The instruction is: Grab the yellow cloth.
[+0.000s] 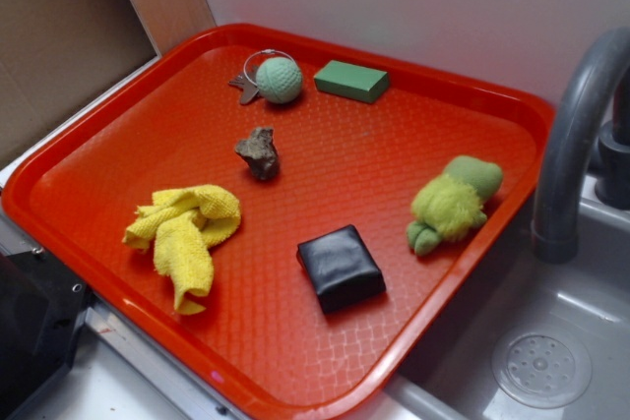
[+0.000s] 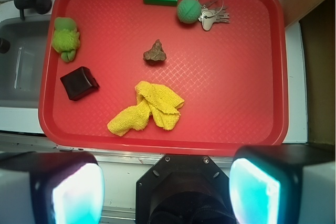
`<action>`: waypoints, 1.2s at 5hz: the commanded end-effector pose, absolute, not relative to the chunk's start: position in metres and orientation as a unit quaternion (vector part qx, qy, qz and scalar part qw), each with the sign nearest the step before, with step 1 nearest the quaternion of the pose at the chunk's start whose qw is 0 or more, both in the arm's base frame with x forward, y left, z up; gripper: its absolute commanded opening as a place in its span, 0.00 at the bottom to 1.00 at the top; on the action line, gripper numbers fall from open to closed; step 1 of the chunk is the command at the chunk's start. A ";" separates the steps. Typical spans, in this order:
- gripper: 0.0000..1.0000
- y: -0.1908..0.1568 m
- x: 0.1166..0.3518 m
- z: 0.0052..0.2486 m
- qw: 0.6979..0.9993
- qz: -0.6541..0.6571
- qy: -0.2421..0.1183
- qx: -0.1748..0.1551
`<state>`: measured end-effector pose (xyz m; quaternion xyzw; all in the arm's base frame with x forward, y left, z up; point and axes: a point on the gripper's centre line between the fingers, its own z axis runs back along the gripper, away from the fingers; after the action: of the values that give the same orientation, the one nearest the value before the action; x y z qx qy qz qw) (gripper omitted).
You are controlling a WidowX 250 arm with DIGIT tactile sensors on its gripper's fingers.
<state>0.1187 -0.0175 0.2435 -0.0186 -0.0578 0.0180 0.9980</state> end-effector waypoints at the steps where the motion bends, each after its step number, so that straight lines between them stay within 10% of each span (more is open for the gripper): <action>1: 1.00 -0.017 0.119 0.243 0.998 0.018 -0.058 -0.019; 4: 1.00 -0.048 0.138 0.097 0.987 0.139 -0.078 0.008; 5: 1.00 -0.032 0.146 0.074 0.995 0.086 -0.058 -0.009; 6: 1.00 -0.008 0.145 0.060 0.992 0.051 -0.061 -0.095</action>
<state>0.1411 -0.0086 0.0593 -0.0926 -0.0563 0.0385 0.9934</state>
